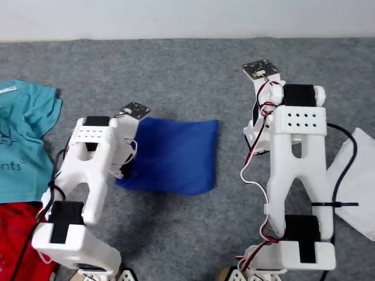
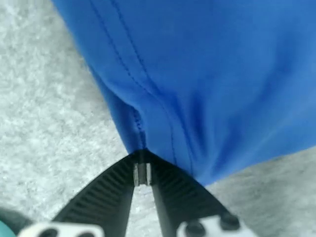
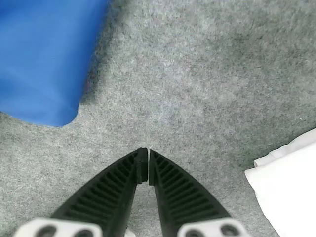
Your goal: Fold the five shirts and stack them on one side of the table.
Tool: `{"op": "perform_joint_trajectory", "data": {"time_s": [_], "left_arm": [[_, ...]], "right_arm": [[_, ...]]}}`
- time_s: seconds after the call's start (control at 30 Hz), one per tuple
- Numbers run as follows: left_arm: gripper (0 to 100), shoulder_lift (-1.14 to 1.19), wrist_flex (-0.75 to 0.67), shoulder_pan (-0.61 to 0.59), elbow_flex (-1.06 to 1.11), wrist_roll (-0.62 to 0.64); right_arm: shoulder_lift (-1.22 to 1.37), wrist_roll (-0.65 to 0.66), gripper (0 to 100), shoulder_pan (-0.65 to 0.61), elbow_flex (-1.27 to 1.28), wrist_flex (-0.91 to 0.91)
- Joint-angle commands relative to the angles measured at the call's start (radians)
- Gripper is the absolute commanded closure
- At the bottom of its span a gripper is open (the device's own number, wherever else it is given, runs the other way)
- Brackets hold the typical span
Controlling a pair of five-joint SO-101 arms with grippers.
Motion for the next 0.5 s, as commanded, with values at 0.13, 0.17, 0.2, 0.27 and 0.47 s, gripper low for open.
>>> {"op": "perform_joint_trajectory", "data": {"time_s": [0.13, 0.17, 0.2, 0.27, 0.47], "left_arm": [[100, -0.017, 0.011, -0.005, -0.091, -0.009], [100, -0.017, 0.017, -0.006, -0.111, -0.008], [100, -0.017, 0.031, -0.006, -0.137, -0.008], [100, -0.017, 0.06, -0.006, -0.191, -0.005], [100, -0.018, 0.163, -0.014, -0.357, -0.003]], "right_arm": [[-0.05, -0.012, 98.5, -0.077, -0.002, 0.027], [-0.048, -0.012, 98.5, -0.102, -0.002, 0.025], [-0.048, -0.012, 98.5, -0.127, -0.002, 0.025], [-0.042, -0.012, 98.5, -0.168, -0.002, 0.025], [0.027, -0.008, 98.5, -0.199, -0.005, 0.027]]}}
